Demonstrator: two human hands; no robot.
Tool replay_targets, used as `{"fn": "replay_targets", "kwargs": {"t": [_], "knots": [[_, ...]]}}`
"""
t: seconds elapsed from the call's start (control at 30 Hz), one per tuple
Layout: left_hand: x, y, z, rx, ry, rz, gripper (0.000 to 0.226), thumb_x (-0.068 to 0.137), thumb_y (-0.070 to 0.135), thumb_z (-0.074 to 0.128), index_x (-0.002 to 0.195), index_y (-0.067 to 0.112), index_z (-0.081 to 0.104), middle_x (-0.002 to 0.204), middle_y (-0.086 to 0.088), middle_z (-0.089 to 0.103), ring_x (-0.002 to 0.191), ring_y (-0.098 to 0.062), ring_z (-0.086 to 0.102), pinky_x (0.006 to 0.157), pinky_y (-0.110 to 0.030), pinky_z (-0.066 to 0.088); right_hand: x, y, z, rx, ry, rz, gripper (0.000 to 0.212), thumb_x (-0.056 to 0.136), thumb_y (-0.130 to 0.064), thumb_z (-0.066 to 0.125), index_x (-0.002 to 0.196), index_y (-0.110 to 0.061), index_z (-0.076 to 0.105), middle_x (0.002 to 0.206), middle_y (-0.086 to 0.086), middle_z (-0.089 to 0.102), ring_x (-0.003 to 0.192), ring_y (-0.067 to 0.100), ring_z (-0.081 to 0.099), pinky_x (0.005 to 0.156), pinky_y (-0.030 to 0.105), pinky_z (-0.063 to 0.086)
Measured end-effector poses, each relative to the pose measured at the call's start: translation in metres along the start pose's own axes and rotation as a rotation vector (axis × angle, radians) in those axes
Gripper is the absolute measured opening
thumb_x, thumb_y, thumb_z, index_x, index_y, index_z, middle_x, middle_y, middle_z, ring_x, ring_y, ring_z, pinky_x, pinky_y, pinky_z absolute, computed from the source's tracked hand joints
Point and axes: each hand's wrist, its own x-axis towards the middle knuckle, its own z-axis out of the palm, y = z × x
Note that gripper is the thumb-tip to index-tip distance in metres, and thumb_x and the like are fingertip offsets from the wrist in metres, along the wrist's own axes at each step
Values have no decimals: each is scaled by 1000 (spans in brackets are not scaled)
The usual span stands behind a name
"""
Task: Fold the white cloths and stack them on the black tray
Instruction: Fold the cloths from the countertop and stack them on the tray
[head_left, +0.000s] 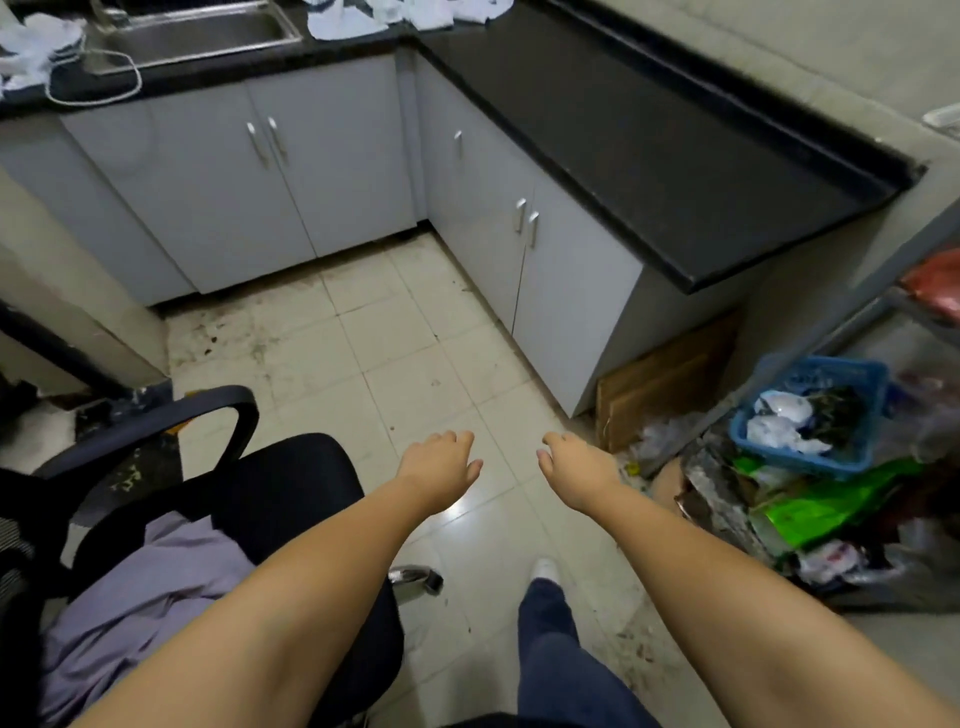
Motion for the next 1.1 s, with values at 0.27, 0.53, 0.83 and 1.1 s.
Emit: {"fn": "replay_targets", "kwargs": {"t": [0.27, 0.53, 0.83, 1.1], "knots": [[130, 2, -82, -164, 64, -195, 44, 100, 40, 30, 135, 13, 36, 129, -10, 51, 114, -28, 51, 88, -40, 47, 156, 35, -95, -101, -67, -133, 35, 102, -30, 27, 124, -10, 47, 123, 12, 55, 103, 31, 58, 77, 35, 44], [247, -76, -160, -227, 120, -344, 38, 100, 39, 31, 124, 12, 40, 122, -11, 54, 108, -29, 53, 83, -39, 45, 320, -15, -166, -107, -58, -250, 39, 102, -31, 26, 131, -10, 43, 128, 14, 51, 109, 34, 56, 84, 38, 45], [417, -214, -291, -221, 141, -285, 39, 99, 39, 33, 125, 11, 41, 124, -12, 54, 110, -32, 53, 89, -42, 46, 531, -99, -258, -20, -2, -211, 37, 102, -31, 28, 126, -9, 46, 129, 13, 51, 109, 33, 56, 80, 35, 42], [555, -289, -386, -210, 138, -222, 38, 98, 38, 35, 125, 11, 41, 122, -14, 57, 109, -32, 55, 87, -39, 46, 674, -139, -338, 21, 70, -166, 38, 102, -32, 29, 129, -11, 46, 129, 12, 53, 112, 32, 56, 86, 36, 45]]}}
